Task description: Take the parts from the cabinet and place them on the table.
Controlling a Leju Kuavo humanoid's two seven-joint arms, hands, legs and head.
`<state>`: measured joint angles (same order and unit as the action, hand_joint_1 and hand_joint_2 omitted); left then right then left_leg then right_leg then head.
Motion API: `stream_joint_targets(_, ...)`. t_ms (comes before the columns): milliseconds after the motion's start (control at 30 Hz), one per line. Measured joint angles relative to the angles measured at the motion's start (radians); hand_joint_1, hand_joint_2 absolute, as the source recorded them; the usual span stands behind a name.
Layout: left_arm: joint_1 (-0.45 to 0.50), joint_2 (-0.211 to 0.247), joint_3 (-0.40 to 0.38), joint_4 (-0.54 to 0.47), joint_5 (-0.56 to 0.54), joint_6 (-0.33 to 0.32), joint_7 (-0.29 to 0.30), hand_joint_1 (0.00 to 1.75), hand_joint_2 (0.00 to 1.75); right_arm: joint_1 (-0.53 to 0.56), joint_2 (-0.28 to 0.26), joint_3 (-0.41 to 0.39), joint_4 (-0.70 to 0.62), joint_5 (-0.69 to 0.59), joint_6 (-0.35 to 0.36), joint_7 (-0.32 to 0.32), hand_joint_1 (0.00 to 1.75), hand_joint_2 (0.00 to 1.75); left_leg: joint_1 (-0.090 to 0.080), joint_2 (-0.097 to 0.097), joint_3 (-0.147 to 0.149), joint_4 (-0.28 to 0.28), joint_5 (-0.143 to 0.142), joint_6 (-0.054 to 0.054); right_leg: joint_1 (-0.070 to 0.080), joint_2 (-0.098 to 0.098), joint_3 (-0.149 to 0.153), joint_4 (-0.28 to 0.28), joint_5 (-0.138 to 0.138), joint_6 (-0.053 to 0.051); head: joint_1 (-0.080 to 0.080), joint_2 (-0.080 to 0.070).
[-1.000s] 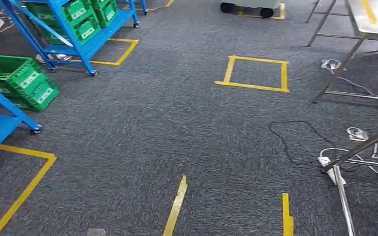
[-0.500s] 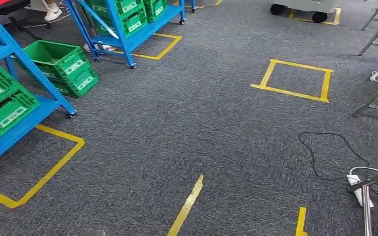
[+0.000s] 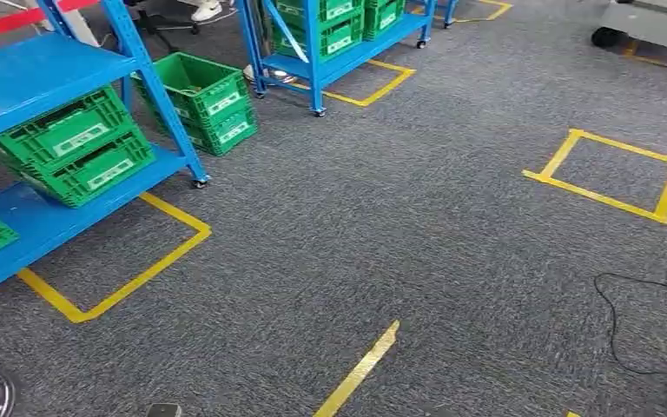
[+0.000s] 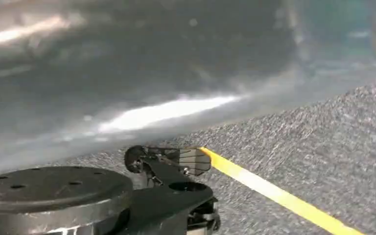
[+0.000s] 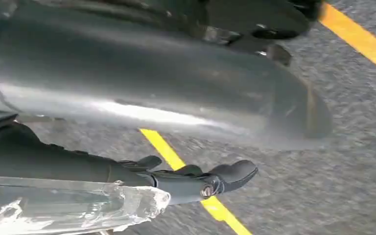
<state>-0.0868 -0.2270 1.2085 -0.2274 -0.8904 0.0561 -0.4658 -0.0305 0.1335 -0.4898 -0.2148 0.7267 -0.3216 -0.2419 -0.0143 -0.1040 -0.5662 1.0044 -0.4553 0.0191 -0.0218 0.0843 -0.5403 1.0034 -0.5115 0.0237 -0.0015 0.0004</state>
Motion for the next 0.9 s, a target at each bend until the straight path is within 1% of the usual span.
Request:
stream_joint_targets(33,0.001,0.0,0.0,0.0,0.0,0.0,-0.002,0.0,0.0,-0.005,0.0,0.0,0.0,0.001,0.0,0.0,0.0,0.0,0.004,-0.007,-0.005,-0.004,0.004,-0.006,0.004,-0.009,0.009,0.006,0.001,-0.001,0.001,0.0)
stream_joint_targets(67,0.004,0.002,0.0,0.0,0.0,0.0,-0.002,0.0,0.0,-0.005,0.0,0.0,0.0,0.001,0.0,0.0,0.0,0.0,0.008,-0.017,-0.009,-0.006,0.008,-0.013,0.008,-0.016,0.007,0.009,0.0,-0.008,0.001,0.0)
stream_joint_targets(100,0.008,0.002,0.0,0.0,0.0,0.0,-0.002,0.0,0.0,-0.005,0.0,-0.001,-0.001,0.002,0.0,0.0,0.0,0.0,0.009,-0.028,-0.012,-0.005,0.01,-0.019,0.009,-0.027,0.007,0.007,0.004,-0.014,0.001,0.0)
stream_joint_targets(133,0.009,0.005,0.0,0.0,0.0,0.0,-0.002,0.0,0.0,-0.005,0.003,-0.001,-0.001,0.003,0.0,0.0,0.0,0.0,0.009,-0.017,-0.014,0.002,0.002,-0.023,0.002,-0.043,0.01,-0.002,0.01,-0.023,0.001,0.0)
stream_joint_targets(167,0.009,0.003,0.0,0.0,0.002,0.0,-0.003,0.0,0.0,-0.004,0.003,-0.001,-0.002,0.005,0.0,-0.001,0.0,0.0,0.005,0.038,-0.024,0.028,-0.021,-0.029,0.004,-0.053,0.012,-0.004,0.01,-0.026,-0.006,0.0)
stream_joint_targets(200,0.005,0.003,0.0,0.0,0.005,-0.002,-0.004,0.0,0.0,-0.003,0.003,-0.001,-0.002,0.008,0.0,-0.002,0.0,0.0,0.007,0.072,-0.055,0.092,-0.062,-0.036,0.006,-0.069,0.012,-0.004,0.009,-0.032,-0.011,0.0)
stream_joint_targets(233,0.002,0.004,0.001,0.0,0.011,-0.004,-0.006,0.0,0.0,-0.001,0.003,-0.001,-0.002,0.012,0.0,-0.001,0.0,0.0,0.009,0.082,-0.086,0.158,-0.095,-0.04,0.008,-0.084,0.012,-0.004,0.008,-0.034,-0.008,0.0)
stream_joint_targets(267,0.001,0.005,0.003,0.0,0.018,-0.006,-0.007,0.0,0.0,0.0,0.003,-0.001,-0.002,0.019,0.0,-0.001,0.0,0.0,0.013,0.09,-0.127,0.245,-0.132,-0.044,0.009,-0.103,0.011,-0.004,0.006,-0.036,-0.009,0.0)
stream_joint_targets(300,0.003,0.006,0.006,0.0,0.022,-0.01,-0.007,0.0,0.0,-0.001,0.003,-0.001,-0.002,0.024,0.0,0.001,0.0,0.0,0.016,0.094,-0.152,0.299,-0.145,-0.048,0.01,-0.118,0.011,-0.004,0.005,-0.037,-0.009,0.0)
stream_joint_targets(333,0.007,0.008,0.008,0.0,0.024,-0.011,-0.007,0.0,0.0,-0.004,0.003,-0.001,-0.002,0.028,0.0,0.002,0.0,0.0,0.018,0.096,-0.151,0.299,-0.131,-0.05,0.011,-0.131,0.012,-0.003,0.004,-0.037,-0.009,0.0)
stream_joint_targets(367,0.009,0.01,0.01,0.0,0.027,-0.013,-0.007,0.0,0.0,-0.007,0.005,-0.001,-0.002,0.03,0.0,0.005,0.0,0.0,0.018,0.097,-0.133,0.262,-0.1,-0.049,0.011,-0.142,0.014,-0.003,0.002,-0.037,-0.01,0.0)
stream_joint_targets(400,0.009,0.012,0.013,0.0,0.029,-0.013,-0.007,0.0,0.0,-0.009,0.005,-0.001,-0.002,0.031,0.0,0.008,0.0,0.0,0.018,0.104,-0.095,0.192,-0.059,-0.047,0.011,-0.154,0.017,-0.003,0.0,-0.035,-0.01,0.0)
stream_joint_targets(433,0.008,0.013,0.016,0.0,0.029,-0.014,-0.008,0.0,0.0,-0.011,0.006,-0.001,-0.002,0.032,0.0,0.008,0.0,0.0,0.017,0.12,-0.049,0.107,-0.017,-0.042,0.011,-0.165,0.022,-0.003,-0.003,-0.034,-0.009,0.0)
stream_joint_targets(467,0.007,0.014,0.019,0.0,0.029,-0.014,-0.009,0.0,0.0,-0.012,0.006,-0.001,-0.002,0.032,0.001,0.008,0.0,0.0,0.012,0.169,-0.007,0.031,0.007,-0.035,0.013,-0.175,0.027,-0.004,-0.007,-0.03,-0.01,0.0)
stream_joint_targets(500,0.002,0.014,0.019,0.0,0.029,-0.015,-0.01,0.0,0.0,-0.012,0.006,-0.001,-0.002,0.032,0.001,0.008,0.0,0.0,0.001,0.184,0.005,0.003,-0.008,-0.031,0.021,-0.186,0.026,0.002,-0.013,-0.021,-0.012,0.0)
stream_joint_targets(533,-0.002,0.014,0.021,0.0,0.029,-0.015,-0.012,0.0,0.0,-0.012,0.006,-0.001,-0.002,0.032,0.002,0.006,0.0,0.0,0.002,0.178,0.0,0.005,-0.013,-0.021,0.021,-0.198,0.025,0.001,-0.013,-0.018,-0.01,0.0)
stream_joint_targets(567,0.0,0.014,0.022,0.0,0.029,-0.015,-0.015,0.0,0.0,-0.014,0.006,-0.001,-0.002,0.031,0.002,0.003,0.0,0.0,0.001,0.166,-0.003,0.005,-0.013,-0.017,0.021,-0.209,0.027,0.0,-0.015,-0.014,-0.008,0.0)
stream_joint_targets(600,0.005,0.014,0.023,0.0,0.027,-0.014,-0.015,0.0,0.0,-0.016,0.006,-0.002,-0.002,0.029,0.003,0.0,0.0,0.0,0.0,0.154,-0.006,0.004,-0.013,-0.012,0.021,-0.221,0.032,-0.004,-0.015,-0.011,-0.009,0.0)
stream_joint_targets(633,0.007,0.013,0.024,0.0,0.026,-0.014,-0.018,0.0,0.0,-0.018,0.006,-0.002,-0.003,0.028,0.004,-0.004,0.0,0.0,0.005,0.141,0.004,-0.007,-0.008,-0.003,0.021,-0.223,0.038,-0.003,-0.021,-0.001,-0.01,0.0)
stream_joint_targets(667,0.01,0.012,0.024,0.0,0.024,-0.014,-0.02,0.0,0.0,-0.02,0.006,-0.004,-0.003,0.027,0.005,-0.008,0.0,0.0,0.01,0.131,0.008,-0.012,-0.005,0.002,0.017,-0.163,0.027,0.016,-0.039,0.005,-0.006,0.0)
stream_joint_targets(700,0.006,0.011,0.024,0.0,0.024,-0.013,-0.021,0.0,0.0,-0.021,0.006,-0.007,-0.003,0.027,0.005,-0.01,0.0,0.0,0.012,0.121,0.006,-0.012,-0.004,0.006,0.015,-0.117,0.005,0.066,-0.068,0.007,-0.003,0.0)
stream_joint_targets(733,0.001,0.011,0.024,0.0,0.024,-0.014,-0.024,0.0,0.0,-0.019,0.006,-0.009,-0.003,0.027,0.006,-0.01,0.0,0.0,0.012,0.109,0.005,-0.012,-0.004,0.012,0.012,-0.097,-0.036,0.149,-0.107,0.009,0.0,0.0)
stream_joint_targets(767,-0.001,0.01,0.024,0.0,0.026,-0.018,-0.027,0.0,0.0,-0.019,0.006,-0.01,-0.003,0.029,0.006,-0.009,0.0,0.0,0.011,0.096,0.004,-0.012,-0.004,0.013,0.012,-0.089,-0.078,0.232,-0.14,0.011,-0.001,0.0)
stream_joint_targets(800,-0.001,0.011,0.025,0.0,0.03,-0.02,-0.028,0.0,0.0,-0.017,0.005,-0.01,-0.003,0.033,0.006,-0.005,0.0,0.0,0.011,0.082,0.004,-0.012,-0.004,0.013,0.012,-0.086,-0.113,0.293,-0.156,0.012,0.001,0.0)
stream_joint_targets(833,0.001,0.012,0.026,0.0,0.035,-0.024,-0.03,0.0,0.0,-0.017,0.006,-0.01,-0.003,0.041,0.006,0.001,0.0,0.0,0.011,0.067,0.005,-0.012,-0.004,0.013,0.012,-0.086,-0.131,0.313,-0.148,0.012,0.001,0.0)
stream_joint_targets(867,0.003,0.013,0.027,0.0,0.042,-0.028,-0.031,0.0,0.0,-0.02,0.006,-0.01,-0.003,0.05,0.006,0.007,0.0,0.0,0.011,0.052,0.007,-0.011,-0.004,0.013,0.012,-0.086,-0.125,0.286,-0.116,0.011,0.001,0.0)
stream_joint_targets(900,0.003,0.014,0.03,0.0,0.047,-0.031,-0.032,0.0,0.0,-0.025,0.006,-0.01,-0.003,0.058,0.006,0.013,0.0,0.0,0.011,0.036,0.009,-0.01,-0.004,0.012,0.01,-0.084,-0.097,0.215,-0.063,0.01,0.001,0.0)
